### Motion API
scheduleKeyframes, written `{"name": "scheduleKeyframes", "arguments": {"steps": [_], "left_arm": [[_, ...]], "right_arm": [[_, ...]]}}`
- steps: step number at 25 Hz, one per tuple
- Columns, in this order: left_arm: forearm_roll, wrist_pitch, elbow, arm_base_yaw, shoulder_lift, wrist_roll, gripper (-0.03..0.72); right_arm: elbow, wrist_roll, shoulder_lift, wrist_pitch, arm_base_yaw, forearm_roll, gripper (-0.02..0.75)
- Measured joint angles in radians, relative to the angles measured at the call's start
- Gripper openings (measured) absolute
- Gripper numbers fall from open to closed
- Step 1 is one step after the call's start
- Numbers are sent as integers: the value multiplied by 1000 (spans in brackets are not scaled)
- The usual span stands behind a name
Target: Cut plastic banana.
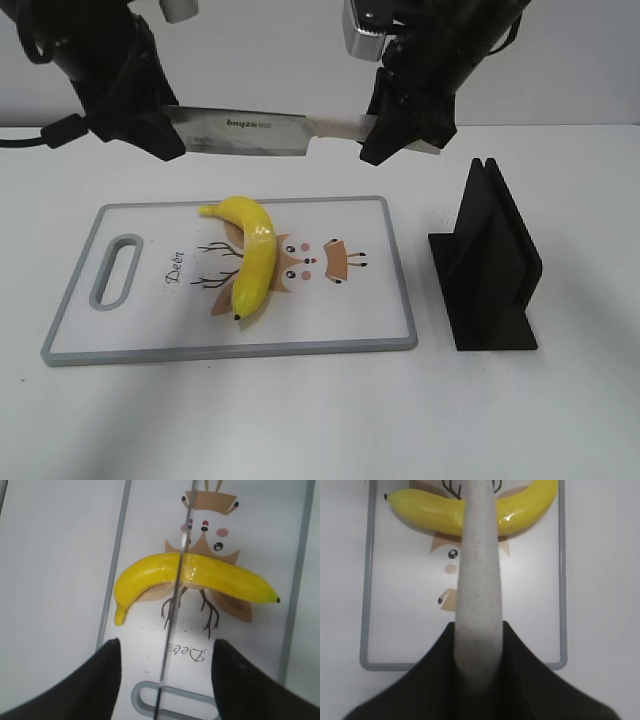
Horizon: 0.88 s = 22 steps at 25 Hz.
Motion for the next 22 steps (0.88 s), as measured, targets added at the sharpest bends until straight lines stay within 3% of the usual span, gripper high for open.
{"name": "scheduleKeyframes", "arguments": {"steps": [2,4,10,13,22], "left_arm": [[0,-24,0,0,9,0,505],[0,-40,0,0,12,0,418],[-3,-44,-1,-2,21,2,41],[-4,-32,-1,-4,30,12,-6],[-15,-63,-1,-4,123,14,-17]], "right_arm": [[-8,-1,3,1,0,8,167],[-12,-1,6,3,0,-4,167],[-13,1,16,-5,0,-26,167],[-13,-9,17,-9,0,-33,167],[-14,-1,63,-40,0,-66,167]]}}
